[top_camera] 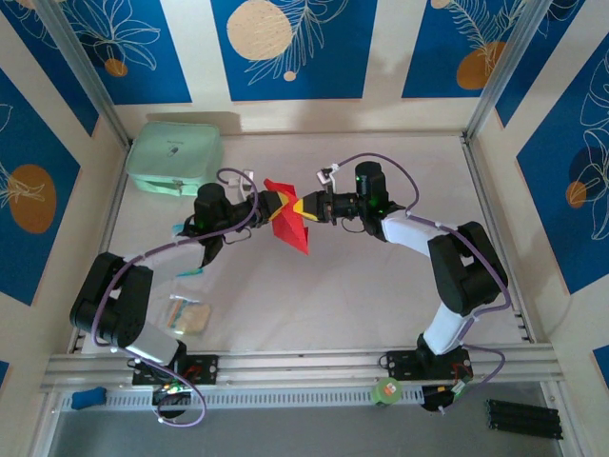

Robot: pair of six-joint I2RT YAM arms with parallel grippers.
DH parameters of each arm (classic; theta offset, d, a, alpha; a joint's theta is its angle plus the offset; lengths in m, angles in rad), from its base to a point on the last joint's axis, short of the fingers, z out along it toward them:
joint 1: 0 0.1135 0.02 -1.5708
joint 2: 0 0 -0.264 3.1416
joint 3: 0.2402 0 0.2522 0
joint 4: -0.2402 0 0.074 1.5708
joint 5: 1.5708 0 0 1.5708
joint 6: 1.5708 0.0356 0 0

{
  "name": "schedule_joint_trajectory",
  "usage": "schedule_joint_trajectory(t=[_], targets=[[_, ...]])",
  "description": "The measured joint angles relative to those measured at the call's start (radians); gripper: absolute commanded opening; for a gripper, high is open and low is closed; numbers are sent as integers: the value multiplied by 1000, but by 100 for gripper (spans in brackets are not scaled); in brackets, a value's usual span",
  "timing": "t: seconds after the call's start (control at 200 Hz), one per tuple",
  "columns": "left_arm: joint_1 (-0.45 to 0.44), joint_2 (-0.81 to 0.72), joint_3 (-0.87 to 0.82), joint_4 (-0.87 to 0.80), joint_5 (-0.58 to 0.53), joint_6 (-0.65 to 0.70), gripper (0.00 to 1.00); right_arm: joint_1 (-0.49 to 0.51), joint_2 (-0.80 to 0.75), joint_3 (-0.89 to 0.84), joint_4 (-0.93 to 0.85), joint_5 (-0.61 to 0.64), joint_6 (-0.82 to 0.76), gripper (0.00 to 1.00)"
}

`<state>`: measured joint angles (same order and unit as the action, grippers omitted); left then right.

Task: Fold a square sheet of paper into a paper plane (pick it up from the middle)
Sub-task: Turn over the paper at the center of the table.

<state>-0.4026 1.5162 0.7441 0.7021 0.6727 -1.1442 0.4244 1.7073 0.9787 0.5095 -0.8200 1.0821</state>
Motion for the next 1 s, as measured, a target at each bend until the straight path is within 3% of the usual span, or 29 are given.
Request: schedule_joint_trajectory(t=[0.185,0.4,0.58,0.745,1.0], targets=[[0,0,0,0,-6,1,11,-1,0,0,-3,1,-1,19],[0,-2,1,-40,-26,45,7,-39,-42,-40,-67,34,-45,37],[0,-39,54,-275,-75,195,7,-90,-176,-61,-280,190,-177,49],[-13,-68,240,-682,-260,455,8,-95,-323,-68,-467,422,-304,55],[-141,34,581,-1191,-735,785,10,-95,-419,-91,-658,681,-426,59]])
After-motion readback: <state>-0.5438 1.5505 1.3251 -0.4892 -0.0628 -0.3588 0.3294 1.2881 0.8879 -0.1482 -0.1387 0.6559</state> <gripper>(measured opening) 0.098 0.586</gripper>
